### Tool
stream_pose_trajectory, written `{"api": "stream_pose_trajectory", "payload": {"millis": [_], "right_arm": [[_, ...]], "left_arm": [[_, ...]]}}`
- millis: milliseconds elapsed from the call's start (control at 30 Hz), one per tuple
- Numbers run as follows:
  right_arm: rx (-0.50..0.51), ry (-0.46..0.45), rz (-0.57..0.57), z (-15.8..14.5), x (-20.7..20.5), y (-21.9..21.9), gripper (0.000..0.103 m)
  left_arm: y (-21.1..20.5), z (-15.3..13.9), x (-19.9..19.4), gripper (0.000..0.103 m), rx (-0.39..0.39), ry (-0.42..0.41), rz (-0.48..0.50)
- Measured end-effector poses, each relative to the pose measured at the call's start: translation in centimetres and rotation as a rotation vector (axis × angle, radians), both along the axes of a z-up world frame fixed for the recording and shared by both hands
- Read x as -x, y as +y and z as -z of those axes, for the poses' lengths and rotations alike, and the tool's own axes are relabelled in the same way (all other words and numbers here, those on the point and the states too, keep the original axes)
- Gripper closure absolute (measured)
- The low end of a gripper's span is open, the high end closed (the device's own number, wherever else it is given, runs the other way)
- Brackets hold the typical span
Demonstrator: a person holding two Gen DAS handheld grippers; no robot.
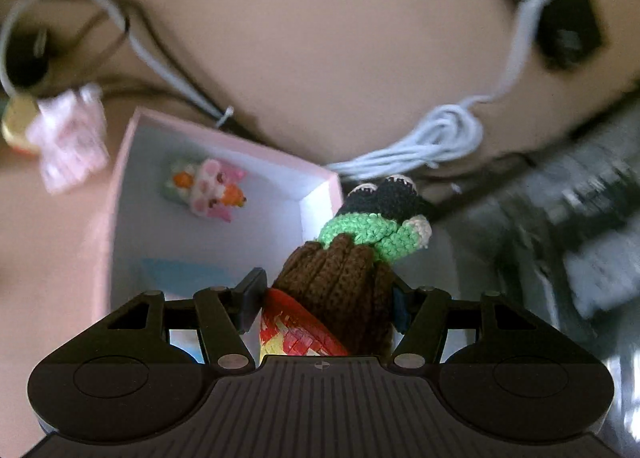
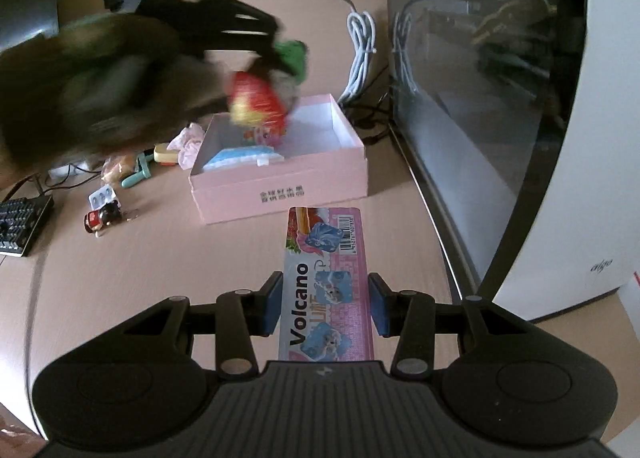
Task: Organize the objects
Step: 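Lower the crocheted doll into the pink box and open the left gripper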
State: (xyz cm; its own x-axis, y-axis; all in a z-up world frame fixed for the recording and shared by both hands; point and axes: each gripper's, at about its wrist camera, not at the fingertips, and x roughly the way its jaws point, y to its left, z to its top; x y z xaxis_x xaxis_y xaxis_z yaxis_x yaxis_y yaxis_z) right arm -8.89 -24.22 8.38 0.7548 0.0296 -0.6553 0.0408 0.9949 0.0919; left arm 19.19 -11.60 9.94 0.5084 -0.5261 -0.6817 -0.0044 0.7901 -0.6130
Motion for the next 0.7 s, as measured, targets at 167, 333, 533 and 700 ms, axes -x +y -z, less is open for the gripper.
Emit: {"api": "stream_pose_trajectory", "payload": {"millis": [167, 333, 533, 700], "right_arm": [[0.036, 0.012, -0.041, 1.0, 1.0, -0.3, 0.06], [0.069, 0.021, -0.064, 1.8, 0.6, -0.8, 0.06], [0.064, 0.028, -0.093, 2.2, -1.4, -0.3, 0.06], [0.081, 0.023, -0.114, 2.0, -2.2, 0.3, 0.06]], "left_arm": [[-2.2, 3.1, -0.5, 0.036, -0.079, 0.075, -0.035], [-1.8, 2.8, 0.4, 0.034, -0.105, 0.06, 0.004], [0.9, 2.6, 0.5, 0.034, 0.066, 0.079, -0.135], [-0.7, 2.8, 0.2, 0.031, 0.005, 0.121, 0.083]]}}
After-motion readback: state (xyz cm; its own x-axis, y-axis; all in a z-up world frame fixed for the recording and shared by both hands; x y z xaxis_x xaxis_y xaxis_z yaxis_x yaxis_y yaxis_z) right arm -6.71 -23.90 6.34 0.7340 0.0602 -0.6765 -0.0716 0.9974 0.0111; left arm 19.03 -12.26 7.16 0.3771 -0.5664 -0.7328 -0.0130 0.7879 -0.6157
